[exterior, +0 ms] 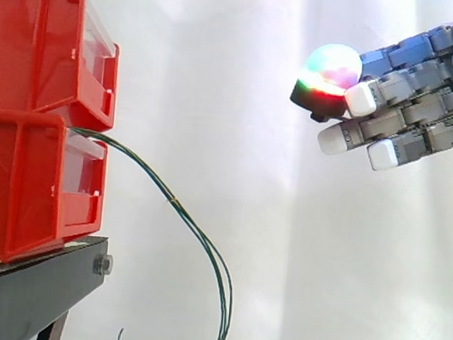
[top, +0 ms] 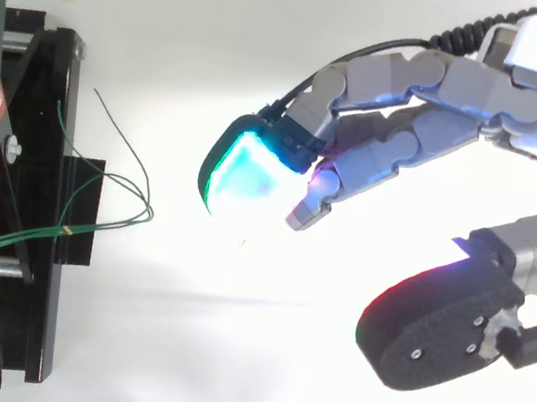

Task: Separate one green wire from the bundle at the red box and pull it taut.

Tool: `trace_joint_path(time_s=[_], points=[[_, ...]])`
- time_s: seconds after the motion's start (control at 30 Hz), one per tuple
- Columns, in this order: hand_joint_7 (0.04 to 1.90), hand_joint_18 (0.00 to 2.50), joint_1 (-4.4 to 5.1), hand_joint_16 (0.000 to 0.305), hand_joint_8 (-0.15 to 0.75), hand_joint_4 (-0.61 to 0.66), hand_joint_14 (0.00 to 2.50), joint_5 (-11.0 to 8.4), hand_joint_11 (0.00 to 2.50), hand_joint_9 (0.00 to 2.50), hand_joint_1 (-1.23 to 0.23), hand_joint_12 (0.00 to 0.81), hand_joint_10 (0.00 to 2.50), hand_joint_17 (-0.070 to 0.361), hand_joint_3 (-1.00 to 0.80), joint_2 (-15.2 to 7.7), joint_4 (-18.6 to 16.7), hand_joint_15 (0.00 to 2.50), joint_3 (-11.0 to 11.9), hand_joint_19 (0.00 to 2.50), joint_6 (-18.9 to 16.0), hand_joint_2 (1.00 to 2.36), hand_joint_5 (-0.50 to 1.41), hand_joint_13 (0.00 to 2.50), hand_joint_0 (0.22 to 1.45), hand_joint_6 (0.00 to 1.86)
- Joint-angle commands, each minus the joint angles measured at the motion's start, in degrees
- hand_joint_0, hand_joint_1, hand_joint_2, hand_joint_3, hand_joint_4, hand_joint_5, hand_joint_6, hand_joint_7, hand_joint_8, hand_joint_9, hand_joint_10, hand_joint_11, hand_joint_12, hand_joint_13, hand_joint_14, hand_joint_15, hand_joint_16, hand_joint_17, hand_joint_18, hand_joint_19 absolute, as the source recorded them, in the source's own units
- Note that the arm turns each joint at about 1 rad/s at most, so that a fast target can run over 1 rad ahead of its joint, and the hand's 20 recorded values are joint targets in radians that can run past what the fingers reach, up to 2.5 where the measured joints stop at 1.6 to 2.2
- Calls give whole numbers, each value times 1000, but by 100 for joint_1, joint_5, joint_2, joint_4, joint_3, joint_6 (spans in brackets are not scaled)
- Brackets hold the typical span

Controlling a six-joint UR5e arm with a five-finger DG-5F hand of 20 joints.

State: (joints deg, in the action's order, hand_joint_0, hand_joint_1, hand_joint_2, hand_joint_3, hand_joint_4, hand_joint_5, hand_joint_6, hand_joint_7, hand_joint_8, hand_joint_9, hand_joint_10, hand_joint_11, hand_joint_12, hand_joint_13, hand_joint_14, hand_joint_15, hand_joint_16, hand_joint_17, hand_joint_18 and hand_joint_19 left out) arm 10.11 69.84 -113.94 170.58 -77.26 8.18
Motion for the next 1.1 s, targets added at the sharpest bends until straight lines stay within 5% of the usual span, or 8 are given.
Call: trace_joint_path(time_s=[0.0,0.4,0.63,0.97,1.07], points=[[815,550,0,48,340,308,4,-5,261,713,-523,323,6,108,-414,-6,-8,93,0,267,8,1008,-193,472,566,503],[817,550,0,48,339,309,3,-111,261,714,-523,323,6,107,-415,-15,-25,94,0,267,149,1008,-193,475,566,503],[815,552,-26,48,338,309,3,-251,266,714,-523,323,6,107,-414,-305,-148,98,0,267,131,1007,-192,476,567,503],[816,547,-53,47,341,313,3,-365,262,716,-523,317,6,106,-414,-419,-526,95,0,263,316,1008,-189,473,568,503],[816,548,-61,47,341,313,3,-480,263,717,-523,317,6,106,-412,-647,-702,96,0,268,404,1008,-188,475,567,503]])
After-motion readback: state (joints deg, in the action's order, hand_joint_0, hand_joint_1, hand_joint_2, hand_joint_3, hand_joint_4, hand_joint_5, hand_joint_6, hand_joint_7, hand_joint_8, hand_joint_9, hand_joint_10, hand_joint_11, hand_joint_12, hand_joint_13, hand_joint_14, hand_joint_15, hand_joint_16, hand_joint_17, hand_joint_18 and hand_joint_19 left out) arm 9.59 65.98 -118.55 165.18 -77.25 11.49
